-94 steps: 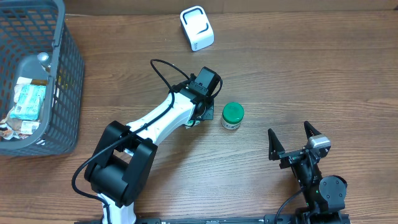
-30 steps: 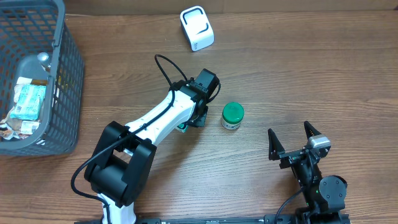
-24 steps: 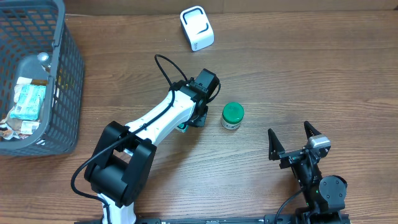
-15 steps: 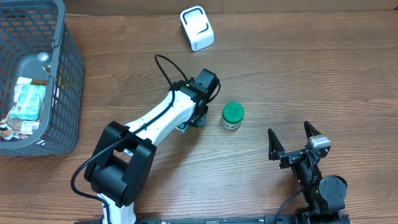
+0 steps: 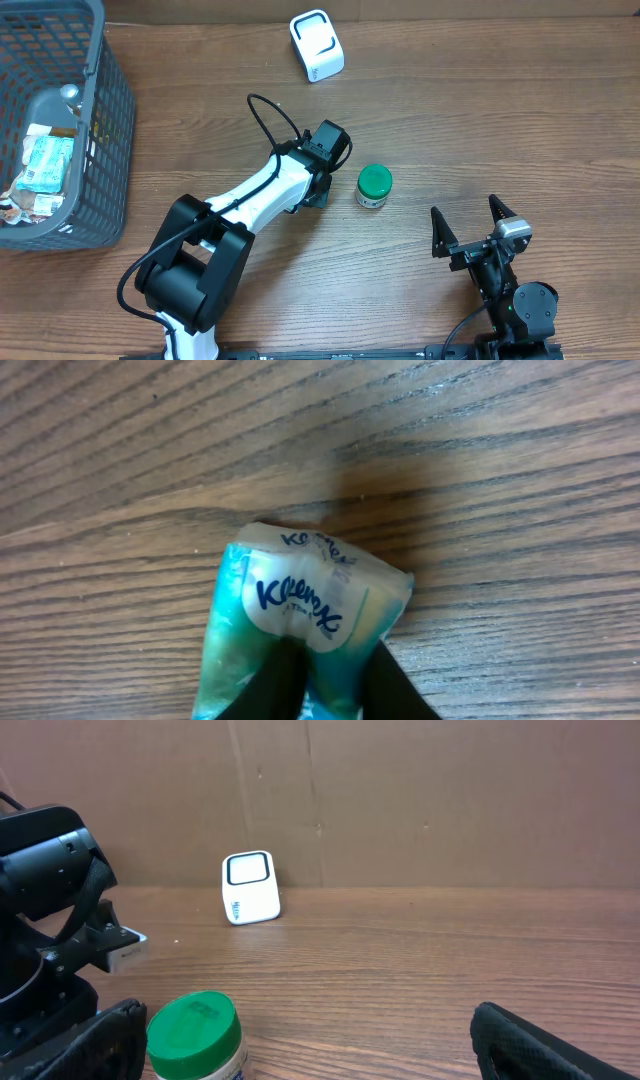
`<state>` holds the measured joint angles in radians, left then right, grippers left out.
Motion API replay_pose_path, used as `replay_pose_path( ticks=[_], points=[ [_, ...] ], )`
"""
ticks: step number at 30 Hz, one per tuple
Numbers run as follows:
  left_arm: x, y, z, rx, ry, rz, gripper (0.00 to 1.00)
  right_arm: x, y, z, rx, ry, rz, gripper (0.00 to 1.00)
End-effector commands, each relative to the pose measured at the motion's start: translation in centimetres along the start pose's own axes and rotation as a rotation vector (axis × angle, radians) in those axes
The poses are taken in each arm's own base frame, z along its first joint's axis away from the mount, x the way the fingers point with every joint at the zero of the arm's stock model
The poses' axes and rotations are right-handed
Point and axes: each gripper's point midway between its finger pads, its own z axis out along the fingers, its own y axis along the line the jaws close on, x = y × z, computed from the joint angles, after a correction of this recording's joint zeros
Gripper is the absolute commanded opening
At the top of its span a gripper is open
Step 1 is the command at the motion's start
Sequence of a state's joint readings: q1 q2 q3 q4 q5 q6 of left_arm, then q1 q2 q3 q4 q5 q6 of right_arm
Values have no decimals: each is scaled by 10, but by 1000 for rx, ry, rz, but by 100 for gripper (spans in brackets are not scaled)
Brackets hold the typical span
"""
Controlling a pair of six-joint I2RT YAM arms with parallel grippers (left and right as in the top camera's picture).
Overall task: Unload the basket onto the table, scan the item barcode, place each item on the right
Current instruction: 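Lift the packet and carry it beside the green-capped jar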
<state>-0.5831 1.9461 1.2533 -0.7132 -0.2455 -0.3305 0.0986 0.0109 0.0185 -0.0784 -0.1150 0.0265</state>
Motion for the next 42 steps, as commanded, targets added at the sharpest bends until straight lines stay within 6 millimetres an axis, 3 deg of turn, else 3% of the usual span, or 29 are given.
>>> replay_pose_path(
  ticks=[1,5,7,9,11,13,18,21,27,35,42],
  points=[
    [13,0,10,-16,31,22,11,2,-3,0,13,-3,-2,100],
    [13,0,10,-15,31,21,10,2,-3,0,13,-3,-2,100],
    [14,-1,10,-8,34,21,21,2,-3,0,13,-3,-2,100],
    [15,-3,10,7,40,21,23,2,-3,0,13,-3,-2,100],
    [16,-5,10,17,44,21,20,2,-3,0,13,-3,-2,100],
    [15,-5,9,17,43,21,4,2,-3,0,13,-3,-2,100],
    [2,-7,-6,56,30,-1,4,2,-3,0,13,-3,-2,100],
    [-11,-16,-26,160,29,-27,4,2,-3,0,13,-3,-2,100],
    [-32,-55,-76,614,77,-52,4,2,-3,0,13,-3,-2,100],
    [-37,-62,-110,1024,114,-79,4,2,-3,0,13,-3,-2,100],
    [-33,-68,-103,1156,157,-99,4,2,-3,0,13,-3,-2,100]
  ],
)
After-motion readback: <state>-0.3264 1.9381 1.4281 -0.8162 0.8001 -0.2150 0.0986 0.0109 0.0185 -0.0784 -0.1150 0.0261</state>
